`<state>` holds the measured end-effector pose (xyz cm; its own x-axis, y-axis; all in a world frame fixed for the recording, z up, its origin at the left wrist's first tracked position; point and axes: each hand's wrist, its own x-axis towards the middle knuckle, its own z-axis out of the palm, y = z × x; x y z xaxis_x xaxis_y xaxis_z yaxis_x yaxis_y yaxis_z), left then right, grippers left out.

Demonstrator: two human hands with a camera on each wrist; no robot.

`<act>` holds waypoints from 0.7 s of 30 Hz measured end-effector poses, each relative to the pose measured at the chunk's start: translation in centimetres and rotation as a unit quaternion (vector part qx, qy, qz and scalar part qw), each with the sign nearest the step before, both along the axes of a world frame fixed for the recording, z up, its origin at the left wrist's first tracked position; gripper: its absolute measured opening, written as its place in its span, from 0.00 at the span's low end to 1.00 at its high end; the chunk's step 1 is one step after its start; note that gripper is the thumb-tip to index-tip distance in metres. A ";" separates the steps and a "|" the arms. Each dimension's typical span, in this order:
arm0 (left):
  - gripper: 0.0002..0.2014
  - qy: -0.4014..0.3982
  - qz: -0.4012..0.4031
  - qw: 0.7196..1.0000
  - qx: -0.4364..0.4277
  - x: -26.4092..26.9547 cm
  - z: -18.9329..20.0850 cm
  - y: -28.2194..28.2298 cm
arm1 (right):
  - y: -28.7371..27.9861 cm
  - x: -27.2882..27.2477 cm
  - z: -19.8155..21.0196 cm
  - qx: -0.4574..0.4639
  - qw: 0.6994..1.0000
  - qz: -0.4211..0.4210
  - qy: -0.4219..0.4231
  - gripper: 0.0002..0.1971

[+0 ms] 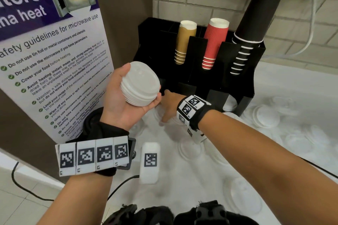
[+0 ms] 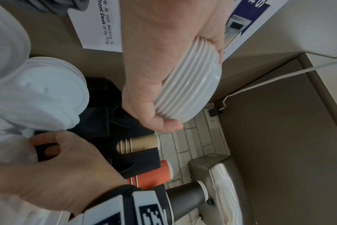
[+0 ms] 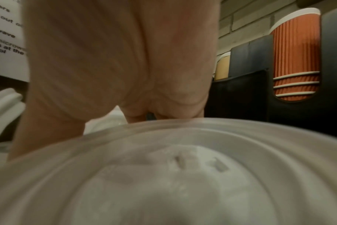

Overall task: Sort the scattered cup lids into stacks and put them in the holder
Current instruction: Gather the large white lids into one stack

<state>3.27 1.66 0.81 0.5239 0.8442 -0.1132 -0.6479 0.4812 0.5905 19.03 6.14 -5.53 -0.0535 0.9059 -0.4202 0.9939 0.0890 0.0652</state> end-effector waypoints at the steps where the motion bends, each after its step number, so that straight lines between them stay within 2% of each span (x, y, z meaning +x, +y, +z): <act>1: 0.18 -0.002 -0.003 1.000 0.000 0.1 0.0 0.0 | -0.1 0.1 0.0 -0.003 1.000 0.000 0.000 0.46; 5: 0.19 -0.004 -0.014 1.000 0.003 0.4 -0.2 0.0 | -0.8 0.5 -0.1 -0.014 1.000 -0.007 0.015 0.42; 8: 0.18 -0.008 -0.022 1.000 0.001 0.4 -0.3 0.0 | -1.2 0.7 0.5 0.023 0.998 -0.019 0.052 0.38; 12: 0.19 -0.010 -0.040 0.999 -0.002 0.7 -0.6 -0.1 | -2.1 1.9 2.3 0.102 0.978 -0.025 0.181 0.35; 16: 0.18 -0.013 -0.046 0.999 -0.002 1.0 -0.8 -0.2 | -4.2 4.1 3.7 0.155 0.917 -0.064 0.363 0.36; 21: 0.21 -0.004 -0.043 0.999 -0.012 1.4 -1.2 -0.3 | -8.4 6.4 4.9 0.212 0.802 -0.153 0.537 0.31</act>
